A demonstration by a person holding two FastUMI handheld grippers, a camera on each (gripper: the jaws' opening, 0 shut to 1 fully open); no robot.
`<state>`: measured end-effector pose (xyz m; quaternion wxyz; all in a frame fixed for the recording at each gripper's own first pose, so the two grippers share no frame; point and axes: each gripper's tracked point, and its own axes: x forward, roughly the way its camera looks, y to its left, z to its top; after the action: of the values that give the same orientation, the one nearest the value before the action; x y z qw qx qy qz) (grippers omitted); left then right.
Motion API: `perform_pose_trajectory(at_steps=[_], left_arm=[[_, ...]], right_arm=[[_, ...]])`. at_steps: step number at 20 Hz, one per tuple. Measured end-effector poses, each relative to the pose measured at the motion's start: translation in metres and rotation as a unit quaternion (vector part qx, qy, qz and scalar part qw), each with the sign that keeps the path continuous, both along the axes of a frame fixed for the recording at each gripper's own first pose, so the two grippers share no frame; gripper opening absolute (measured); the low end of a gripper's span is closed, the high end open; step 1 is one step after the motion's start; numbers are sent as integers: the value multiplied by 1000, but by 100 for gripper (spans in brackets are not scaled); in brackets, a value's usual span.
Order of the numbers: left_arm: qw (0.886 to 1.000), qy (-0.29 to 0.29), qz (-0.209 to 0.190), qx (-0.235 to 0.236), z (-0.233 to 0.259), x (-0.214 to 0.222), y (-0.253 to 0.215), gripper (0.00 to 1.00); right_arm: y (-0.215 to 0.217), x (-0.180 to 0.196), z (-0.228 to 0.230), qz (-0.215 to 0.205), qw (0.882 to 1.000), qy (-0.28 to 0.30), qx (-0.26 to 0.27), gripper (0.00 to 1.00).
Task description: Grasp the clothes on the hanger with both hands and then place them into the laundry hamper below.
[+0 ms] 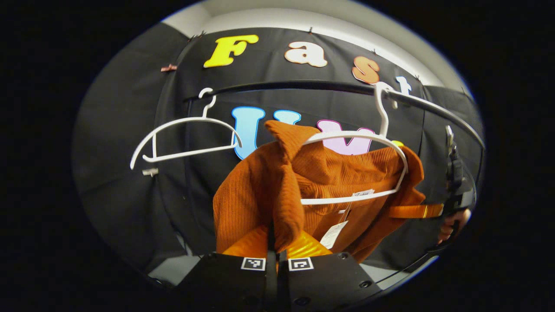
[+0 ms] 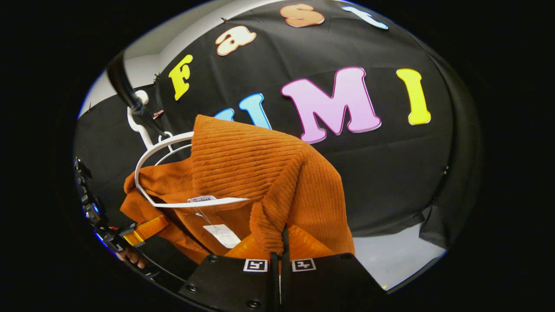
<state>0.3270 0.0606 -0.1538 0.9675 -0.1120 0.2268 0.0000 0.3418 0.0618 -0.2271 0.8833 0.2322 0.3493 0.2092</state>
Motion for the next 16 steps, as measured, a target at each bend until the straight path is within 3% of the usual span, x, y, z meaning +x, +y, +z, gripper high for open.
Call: perform_pose_trajectory(at_steps=[3,6,11,16], left_arm=[[1000,10,-11,-17,16,0,9,5],[1000,-12,-14,9,39,0,17,5],[999,-32,-10,13,61,11,32,5],[1000,-17,12,14,44,8,49,7]], right_arm=[[-18,8,12,-19,998,27,56,6],[-40,27,44,-58,995,-27,73,6],[-94,67,71,-141,982,-124,-5,6],[-104,65,4,-155,984,-78,-50,6]])
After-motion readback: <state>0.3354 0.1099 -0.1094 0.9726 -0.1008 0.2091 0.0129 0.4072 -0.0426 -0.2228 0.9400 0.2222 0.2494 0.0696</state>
